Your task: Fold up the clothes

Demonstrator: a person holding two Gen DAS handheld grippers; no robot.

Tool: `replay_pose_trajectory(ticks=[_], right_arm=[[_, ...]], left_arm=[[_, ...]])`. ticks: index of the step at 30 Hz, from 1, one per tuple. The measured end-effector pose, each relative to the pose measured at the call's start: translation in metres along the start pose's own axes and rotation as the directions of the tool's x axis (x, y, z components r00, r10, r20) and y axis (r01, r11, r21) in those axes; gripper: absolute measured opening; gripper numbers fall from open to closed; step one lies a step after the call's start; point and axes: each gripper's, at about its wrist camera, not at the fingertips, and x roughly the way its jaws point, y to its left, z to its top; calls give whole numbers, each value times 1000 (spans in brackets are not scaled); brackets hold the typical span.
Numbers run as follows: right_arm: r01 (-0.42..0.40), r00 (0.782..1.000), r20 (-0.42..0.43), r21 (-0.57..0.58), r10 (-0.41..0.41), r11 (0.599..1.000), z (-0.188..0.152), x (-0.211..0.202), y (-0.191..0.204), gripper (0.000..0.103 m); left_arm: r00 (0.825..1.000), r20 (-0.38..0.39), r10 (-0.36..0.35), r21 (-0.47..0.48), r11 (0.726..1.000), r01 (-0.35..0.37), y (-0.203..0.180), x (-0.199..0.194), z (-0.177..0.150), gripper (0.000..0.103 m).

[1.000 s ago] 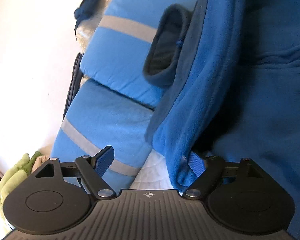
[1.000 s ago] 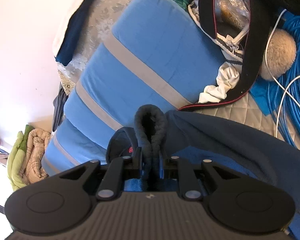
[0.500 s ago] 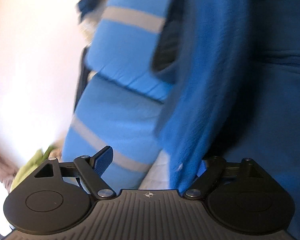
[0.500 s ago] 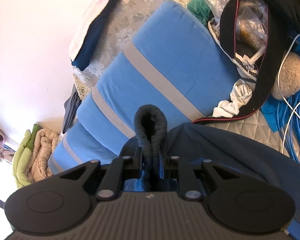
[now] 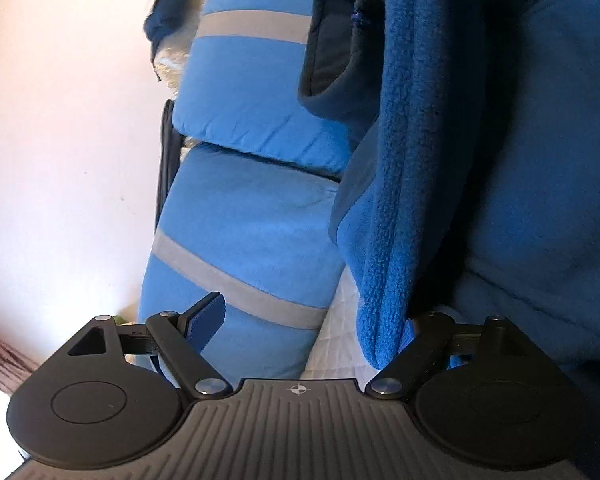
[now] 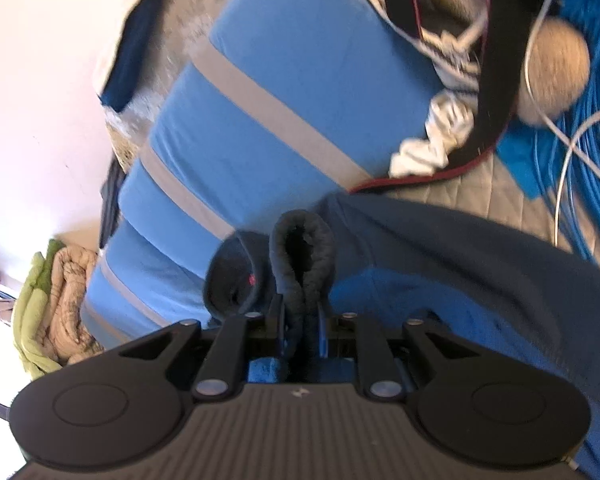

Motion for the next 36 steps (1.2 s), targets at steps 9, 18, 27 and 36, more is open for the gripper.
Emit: replay_pose_trajectory(ticks=[9,18,27,36], right_arm=[[23,999,-38,63,-20,998,-19,17,-25,16],[-5,1000,-21,31,5,1000,-14,9,-6,16],[-46,999,-26,38,47,998,-13,15,2,16],[-67,995,-75,73,73,995,-48,26,-20,16]], left_arm=[[999,49,21,-3,1000,-21,5,-7,1,83],[988,152,-2,66,998,-8,2,-23,20,83],[992,-46,-120,-190,976,109,50,19,-17,83],[980,-24,-199,-215,958,190,38,22,-50,84]])
